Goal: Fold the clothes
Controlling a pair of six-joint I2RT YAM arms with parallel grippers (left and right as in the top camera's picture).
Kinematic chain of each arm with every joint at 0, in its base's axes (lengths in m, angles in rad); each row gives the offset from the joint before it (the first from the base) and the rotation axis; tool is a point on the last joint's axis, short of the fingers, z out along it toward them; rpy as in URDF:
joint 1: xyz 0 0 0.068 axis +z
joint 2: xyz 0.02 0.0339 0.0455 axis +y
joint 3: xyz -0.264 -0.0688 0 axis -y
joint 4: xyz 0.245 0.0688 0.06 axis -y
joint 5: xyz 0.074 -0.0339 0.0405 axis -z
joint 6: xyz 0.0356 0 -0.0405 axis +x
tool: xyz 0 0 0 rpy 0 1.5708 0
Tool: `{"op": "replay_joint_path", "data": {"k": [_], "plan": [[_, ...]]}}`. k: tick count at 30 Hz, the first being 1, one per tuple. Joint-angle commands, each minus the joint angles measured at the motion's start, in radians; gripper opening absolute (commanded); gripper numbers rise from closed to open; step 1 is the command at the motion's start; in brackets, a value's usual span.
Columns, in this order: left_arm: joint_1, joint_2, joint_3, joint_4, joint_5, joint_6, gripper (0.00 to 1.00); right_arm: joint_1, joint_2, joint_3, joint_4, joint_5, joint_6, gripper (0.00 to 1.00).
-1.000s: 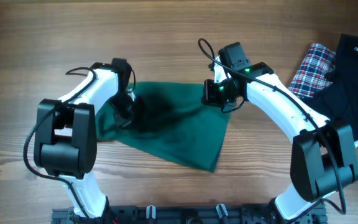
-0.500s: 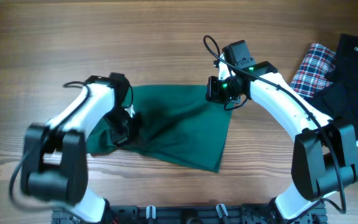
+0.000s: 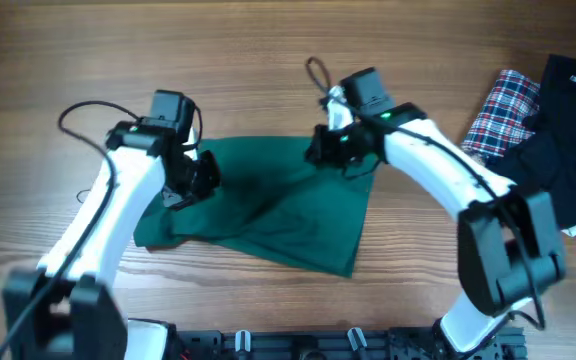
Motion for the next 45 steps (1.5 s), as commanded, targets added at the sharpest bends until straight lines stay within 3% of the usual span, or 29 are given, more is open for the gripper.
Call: {"op": "replay_joint_path", "data": {"k": [1,3,7,14,26,32,37,38,39,40,42,45], "plan": [[-0.003,0.098,0.005,0.072,-0.027,-0.016,0.04,0.063,0.06,0.001,0.108,-0.183,0.079,0.04],[-0.002,0.113,0.005,0.113,-0.027,-0.016,0.04,0.108,0.087,0.001,0.235,-0.27,0.171,0.04],[-0.002,0.103,0.005,0.117,-0.029,0.01,0.04,0.166,0.106,0.001,0.348,-0.252,0.267,0.04],[0.0,0.105,0.005,0.097,-0.073,-0.047,0.04,0.215,0.196,0.0,0.209,-0.099,0.487,0.04],[0.0,0.105,0.005,0.091,-0.072,-0.047,0.04,0.126,0.185,0.001,-0.275,0.134,0.488,0.04],[0.0,0.143,0.005,0.095,-0.051,-0.048,0.04,0.102,0.15,0.004,-0.291,0.206,0.408,0.04],[0.0,0.229,0.005,0.047,0.148,-0.04,0.04,0.103,0.15,0.005,-0.274,0.186,0.371,0.06],[0.0,0.228,0.005,0.005,0.147,-0.031,0.18,0.103,0.15,0.005,-0.266,0.185,0.349,0.14],[0.0,0.229,0.004,-0.016,0.147,0.013,0.5,0.103,0.15,0.005,-0.257,0.179,0.325,0.35],[0.0,0.23,0.0,-0.02,0.147,0.018,0.56,0.101,0.15,0.005,-0.249,0.164,0.298,0.46],[0.0,0.231,-0.016,-0.022,0.146,0.018,0.58,0.093,0.15,0.011,-0.246,0.148,0.267,0.46],[0.0,0.236,-0.079,-0.002,0.147,0.021,0.59,0.065,0.144,0.053,-0.29,0.152,0.222,0.33]]}}
